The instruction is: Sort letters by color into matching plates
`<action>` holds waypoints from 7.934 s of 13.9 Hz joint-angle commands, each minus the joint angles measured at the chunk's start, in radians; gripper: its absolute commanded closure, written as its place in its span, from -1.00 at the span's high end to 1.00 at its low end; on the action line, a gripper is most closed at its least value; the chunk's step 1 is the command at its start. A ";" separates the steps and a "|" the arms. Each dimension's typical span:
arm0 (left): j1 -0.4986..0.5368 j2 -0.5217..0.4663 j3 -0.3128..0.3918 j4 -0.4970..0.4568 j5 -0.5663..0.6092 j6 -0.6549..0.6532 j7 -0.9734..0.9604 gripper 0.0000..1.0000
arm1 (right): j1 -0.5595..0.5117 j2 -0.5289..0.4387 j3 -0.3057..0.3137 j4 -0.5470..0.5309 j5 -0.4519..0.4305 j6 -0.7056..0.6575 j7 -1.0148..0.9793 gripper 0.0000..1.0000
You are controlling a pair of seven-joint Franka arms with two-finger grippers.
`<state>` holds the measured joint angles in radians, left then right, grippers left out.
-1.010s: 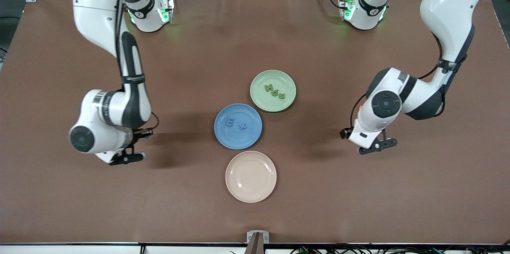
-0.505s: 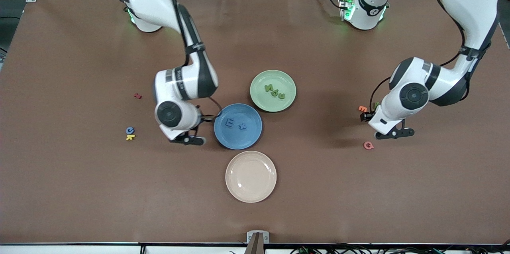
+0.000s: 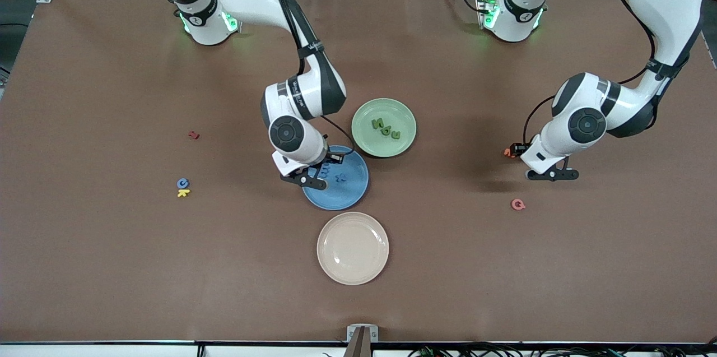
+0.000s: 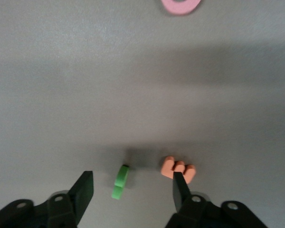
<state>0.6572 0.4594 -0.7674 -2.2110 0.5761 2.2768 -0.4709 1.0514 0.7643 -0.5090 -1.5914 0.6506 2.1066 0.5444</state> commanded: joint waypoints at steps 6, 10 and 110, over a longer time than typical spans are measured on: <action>0.038 0.004 -0.010 -0.058 0.064 0.043 0.017 0.24 | -0.019 0.027 0.036 0.004 0.024 0.056 0.037 -0.64; 0.045 0.031 -0.010 -0.059 0.093 0.043 0.017 0.10 | -0.018 0.018 0.029 0.002 0.021 0.040 0.032 0.99; -0.712 -0.463 0.752 0.656 -0.576 -0.738 0.348 1.00 | -0.019 -0.010 -0.010 0.027 0.150 -0.111 0.150 -0.75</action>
<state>-0.0494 0.0248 -0.0314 -1.5292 0.0130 1.5432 -0.1339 1.0626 0.7395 -0.5482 -1.5832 0.7558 1.9717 0.6522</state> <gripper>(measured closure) 0.000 0.643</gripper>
